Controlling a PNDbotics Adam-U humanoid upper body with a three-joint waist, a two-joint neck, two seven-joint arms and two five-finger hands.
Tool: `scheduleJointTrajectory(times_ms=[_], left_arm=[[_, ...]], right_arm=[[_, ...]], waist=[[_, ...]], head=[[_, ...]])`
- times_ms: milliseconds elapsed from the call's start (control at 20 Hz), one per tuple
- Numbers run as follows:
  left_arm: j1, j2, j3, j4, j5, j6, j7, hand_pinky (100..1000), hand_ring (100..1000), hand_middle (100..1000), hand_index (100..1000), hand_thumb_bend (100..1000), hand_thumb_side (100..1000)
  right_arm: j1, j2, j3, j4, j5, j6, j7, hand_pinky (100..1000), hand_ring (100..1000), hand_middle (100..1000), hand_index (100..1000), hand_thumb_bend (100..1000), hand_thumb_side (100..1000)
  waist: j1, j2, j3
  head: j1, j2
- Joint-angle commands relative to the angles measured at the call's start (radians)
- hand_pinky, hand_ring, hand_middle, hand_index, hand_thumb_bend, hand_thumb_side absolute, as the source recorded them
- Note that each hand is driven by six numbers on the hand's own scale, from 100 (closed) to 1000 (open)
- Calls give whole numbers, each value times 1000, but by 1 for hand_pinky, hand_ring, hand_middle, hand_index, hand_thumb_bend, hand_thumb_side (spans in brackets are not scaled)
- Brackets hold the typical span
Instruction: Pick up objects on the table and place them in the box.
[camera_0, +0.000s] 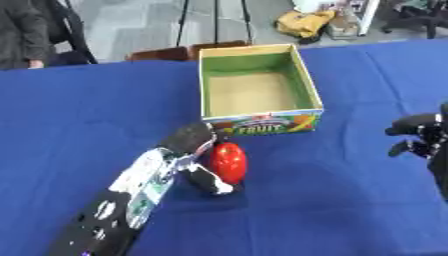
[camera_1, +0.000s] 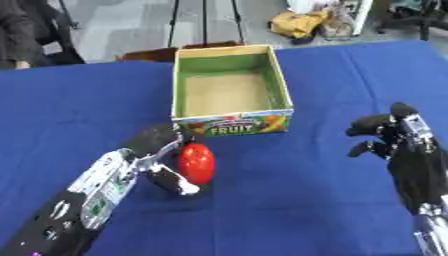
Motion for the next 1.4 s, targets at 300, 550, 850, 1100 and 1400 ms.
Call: scheduleJointTrajectory(times_ms=[300, 550, 850, 1100, 1400], left_arm=[[-7, 9, 6, 8, 13, 11, 11, 304, 303, 377, 647, 209, 275], [-8, 47, 44, -54, 44, 30, -2, 270, 276, 350, 628, 175, 277], [-95, 162, 86, -185, 105, 64, -53, 268, 275, 350, 626, 170, 286], [-221, 188, 92, -141, 156, 100, -92, 252, 262, 335, 614, 176, 282], [-377, 106, 137, 214, 213, 131, 43, 275, 269, 343, 629, 221, 320]], right_arm=[[-7, -17, -4, -13, 2, 0, 2, 453, 653, 587, 598, 100, 975], [-5, -18, -5, -12, 3, 0, 1, 453, 653, 587, 598, 100, 974], [2, -21, -5, -9, 3, 0, 0, 453, 653, 587, 598, 100, 975], [-2, -20, 1, -10, 1, 1, 6, 453, 653, 587, 598, 100, 975], [-18, -20, 15, -12, 0, 4, 20, 452, 653, 587, 598, 100, 983]], waist=[[-3, -17, -1], [-3, -20, 1], [2, -29, 1], [3, -29, -12], [16, -10, -73]], head=[[4, -8], [0, -6], [-8, -4], [-3, -10], [31, -37]])
